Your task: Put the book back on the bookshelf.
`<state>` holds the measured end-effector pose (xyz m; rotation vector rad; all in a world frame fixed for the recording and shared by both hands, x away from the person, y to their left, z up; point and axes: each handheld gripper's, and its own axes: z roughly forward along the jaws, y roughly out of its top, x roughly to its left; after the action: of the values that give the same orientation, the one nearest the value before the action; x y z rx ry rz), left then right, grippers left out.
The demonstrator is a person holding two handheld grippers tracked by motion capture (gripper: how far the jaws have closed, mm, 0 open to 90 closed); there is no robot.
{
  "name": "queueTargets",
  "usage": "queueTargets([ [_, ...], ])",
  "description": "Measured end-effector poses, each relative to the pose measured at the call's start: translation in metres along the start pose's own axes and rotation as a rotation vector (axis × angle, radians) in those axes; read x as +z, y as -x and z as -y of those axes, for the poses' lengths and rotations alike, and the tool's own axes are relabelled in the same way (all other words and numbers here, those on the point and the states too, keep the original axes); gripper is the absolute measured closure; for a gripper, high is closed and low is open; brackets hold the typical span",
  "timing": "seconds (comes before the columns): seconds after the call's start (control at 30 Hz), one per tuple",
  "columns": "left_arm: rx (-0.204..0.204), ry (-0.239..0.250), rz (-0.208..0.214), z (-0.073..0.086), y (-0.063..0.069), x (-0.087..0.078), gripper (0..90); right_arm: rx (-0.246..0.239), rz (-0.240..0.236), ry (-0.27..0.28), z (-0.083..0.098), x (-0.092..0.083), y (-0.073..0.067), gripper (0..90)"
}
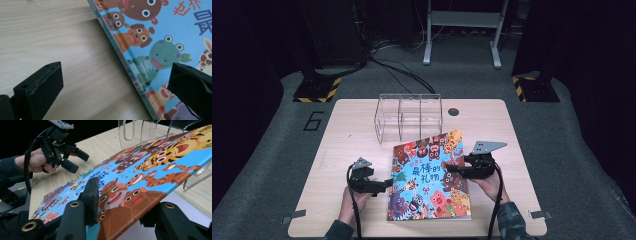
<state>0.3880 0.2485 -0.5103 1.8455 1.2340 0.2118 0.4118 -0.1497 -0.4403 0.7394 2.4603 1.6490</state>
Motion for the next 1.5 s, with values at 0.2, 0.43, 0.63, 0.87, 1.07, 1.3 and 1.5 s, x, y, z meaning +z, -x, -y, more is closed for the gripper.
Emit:
queueTargets([
  [0.2,-0.026,-0.005,0.037,-0.013,-0.004,0.007,0.0,-0.010,-0.005,0.010,0.003,0.001,0.002,58.0],
  [0.43,-0.043,-0.011,0.061,-0.025,-0.010,0.011,0.0,-0.022,-0.004,0.018,0.003,0.001,0.001,57.9],
  [0.63,-0.053,-0.009,0.071,-0.036,-0.014,0.013,0.0,-0.044,-0.004,0.029,0.001,0.002,-0.001,57.9],
  [0.87,-0.045,0.000,0.079,-0.046,-0.016,0.016,0.0,-0.078,0.003,0.041,-0.001,0.002,-0.004,57.8],
  [1.07,-0.046,0.009,0.093,-0.056,-0.017,0.016,0.0,-0.095,0.000,0.054,-0.002,0.004,-0.006,57.8],
  [1.3,-0.055,0.015,0.097,-0.065,-0.021,0.018,0.0,-0.124,0.005,0.065,-0.004,0.003,-0.009,57.8],
  [1.5,-0.049,0.011,0.090,-0.066,-0.020,0.025,0.0,-0.149,0.006,0.075,-0.005,0.004,-0.012,57.8],
])
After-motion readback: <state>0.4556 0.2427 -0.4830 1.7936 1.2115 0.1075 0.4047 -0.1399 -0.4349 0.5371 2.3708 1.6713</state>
